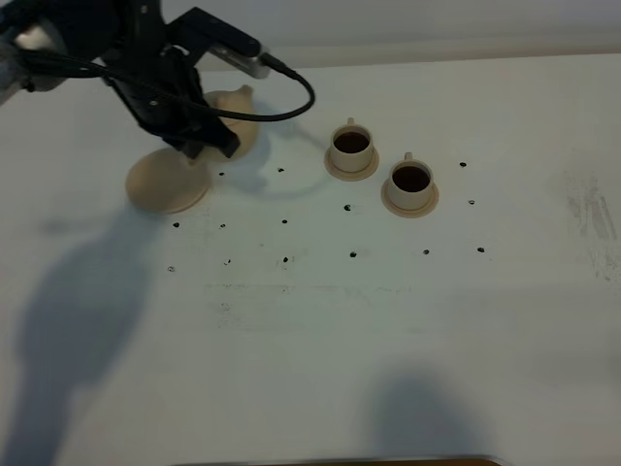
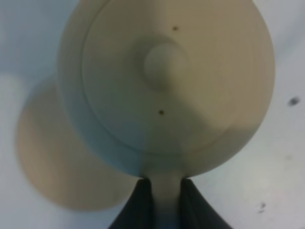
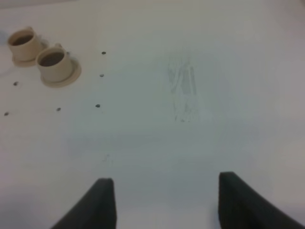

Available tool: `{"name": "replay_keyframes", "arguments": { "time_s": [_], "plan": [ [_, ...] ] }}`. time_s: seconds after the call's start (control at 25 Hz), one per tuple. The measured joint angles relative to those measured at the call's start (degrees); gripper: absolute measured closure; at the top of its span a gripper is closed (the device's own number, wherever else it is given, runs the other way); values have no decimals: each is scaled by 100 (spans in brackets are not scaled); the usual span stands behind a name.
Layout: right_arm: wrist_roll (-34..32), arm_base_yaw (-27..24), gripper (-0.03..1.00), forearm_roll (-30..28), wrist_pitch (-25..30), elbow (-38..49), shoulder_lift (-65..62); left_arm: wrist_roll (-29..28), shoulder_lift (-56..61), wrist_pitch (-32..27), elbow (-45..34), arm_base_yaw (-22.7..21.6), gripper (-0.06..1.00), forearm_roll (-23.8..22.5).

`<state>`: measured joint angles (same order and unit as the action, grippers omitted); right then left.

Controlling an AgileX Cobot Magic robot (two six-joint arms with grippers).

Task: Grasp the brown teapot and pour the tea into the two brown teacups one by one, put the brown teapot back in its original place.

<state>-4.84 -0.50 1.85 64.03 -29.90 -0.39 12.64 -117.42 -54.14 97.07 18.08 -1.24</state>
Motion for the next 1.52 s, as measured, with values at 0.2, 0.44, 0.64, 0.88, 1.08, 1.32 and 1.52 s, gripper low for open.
{"name": "replay_keyframes", "arguments": {
  "time_s": [0.2,0.44,0.64,0.88,1.08,1.32,1.52],
  "plan": [
    [0,0,48,0,0,0,0,-33,513,405,-1053,-371,86,5],
    [0,0,48,0,0,0,0,-136,1146,1204,-2243,-852,86,60],
    [0,0,48,0,0,0,0,-136,1201,1431,-2494,-1143,86,124],
    [0,0,48,0,0,0,0,-37,1123,1861,-2516,-1167,86,335],
    [0,0,48,0,0,0,0,127,848,1939,-2516,-1167,86,466],
    [0,0,48,0,0,0,0,140,576,2245,-2516,-1167,86,481],
    [0,0,48,17,0,0,0,145,443,2367,-2516,-1167,86,488]
  ]
}}
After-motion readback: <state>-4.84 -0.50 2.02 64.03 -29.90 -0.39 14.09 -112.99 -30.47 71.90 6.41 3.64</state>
